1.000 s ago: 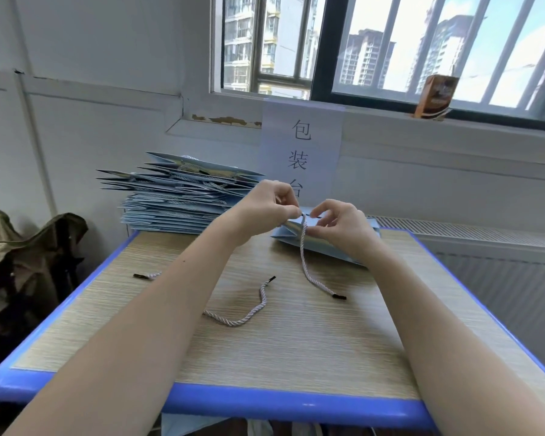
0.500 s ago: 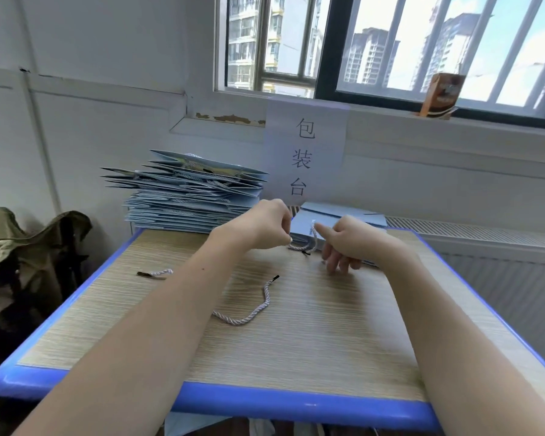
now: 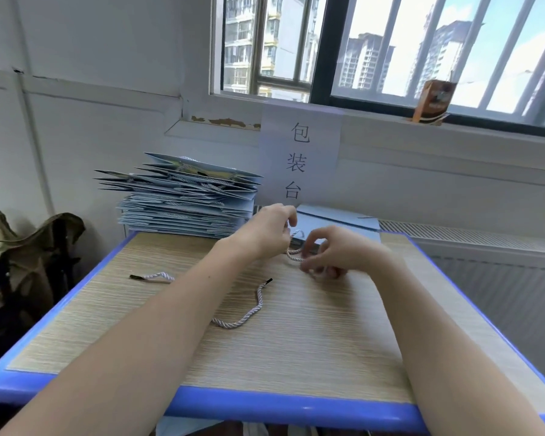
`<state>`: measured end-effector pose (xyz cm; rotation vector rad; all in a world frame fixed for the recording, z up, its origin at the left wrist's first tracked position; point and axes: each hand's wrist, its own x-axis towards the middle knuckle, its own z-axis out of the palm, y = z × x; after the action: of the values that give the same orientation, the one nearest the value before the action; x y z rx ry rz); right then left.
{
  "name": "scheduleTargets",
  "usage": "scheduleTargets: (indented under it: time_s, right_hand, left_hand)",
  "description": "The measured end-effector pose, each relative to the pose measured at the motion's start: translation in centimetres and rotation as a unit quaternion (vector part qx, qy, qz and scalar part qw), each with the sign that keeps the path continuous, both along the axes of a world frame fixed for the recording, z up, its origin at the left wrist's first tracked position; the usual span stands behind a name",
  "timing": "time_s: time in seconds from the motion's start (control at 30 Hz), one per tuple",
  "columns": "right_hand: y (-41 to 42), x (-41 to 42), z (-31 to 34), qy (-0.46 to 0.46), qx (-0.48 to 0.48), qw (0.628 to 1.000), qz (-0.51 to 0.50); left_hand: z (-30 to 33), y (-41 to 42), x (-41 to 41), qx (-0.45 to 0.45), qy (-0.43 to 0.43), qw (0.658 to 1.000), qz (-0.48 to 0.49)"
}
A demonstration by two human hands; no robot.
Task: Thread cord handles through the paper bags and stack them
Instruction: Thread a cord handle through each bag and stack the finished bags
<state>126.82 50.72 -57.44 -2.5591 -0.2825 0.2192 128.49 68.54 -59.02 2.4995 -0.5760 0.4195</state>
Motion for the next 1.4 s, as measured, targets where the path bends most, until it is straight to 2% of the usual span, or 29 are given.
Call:
scheduleTargets:
  time_s: [0.1,0.17,0.23,0.33,0.47,0.53,0.7,0.9,0.97,1.13,1.2,1.3,1.4]
  right_hand:
    - [0.2,0.5,-0.7,-0.029,-0.028,0.999,0.027]
    - [0.3,0.7,-0.7,-0.076,-0.08,0.993,0.041]
    - [-0.3,1.0,-0.3,-0.125,-0.106,0.986,0.004]
    - [-2.4,1.5,0.8,-0.156,-0.019,0.982,-0.104]
    - [-4.6,1.4,1.2,-0.152,0.054,0.974,-0.158]
    - [-4.9,1.7,0.9,-0.146,0.095,0.97,-0.17]
    - [-5.5,2.0,1.6,-0.225,0.203,0.928,-0.217]
    - [-4.7,1.6,1.5,-0.287,0.211,0.911,-0.209]
    - [-5.1,1.9,1.5,-0.257,0.203,0.924,-0.198]
    - [-5.5,1.6,1.3,-0.126,0.148,0.971,-0.136]
    - [-5.3,1.1,1.1,-0.087,0.081,0.989,-0.094]
    - [-5.1,1.3,0.6,-0.06,0.006,0.996,-0.067]
    - [-4.9,1.3,0.4,-0.058,0.01,0.996,-0.064]
  left_hand:
    - [0.1,0.2,0.3,-0.015,-0.01,1.0,0.005]
    - [0.1,0.3,0.4,-0.029,-0.023,0.999,0.008]
    - [0.0,-0.2,0.2,-0.046,-0.055,0.997,0.003]
    - [-0.5,-1.7,-0.6,-0.03,-0.099,0.994,-0.042]
    - [-1.6,-3.6,-0.9,0.092,-0.031,0.989,-0.11]
    - [-2.1,-3.7,-0.4,0.142,-0.015,0.985,-0.097]
    - [-2.0,-3.0,0.2,0.134,-0.051,0.989,-0.024]
    - [-1.6,-3.7,-0.3,0.206,-0.093,0.974,0.022]
    - [-1.5,-4.0,-0.4,0.229,-0.116,0.966,0.009]
    - [-1.1,-3.6,-0.4,0.25,-0.114,0.961,-0.027]
    - [-1.0,-3.5,-0.5,0.264,-0.127,0.956,-0.027]
    - [-0.9,-3.4,-0.6,0.272,-0.122,0.954,-0.028]
    - [-0.8,-3.4,-0.8,0.276,-0.114,0.954,-0.036]
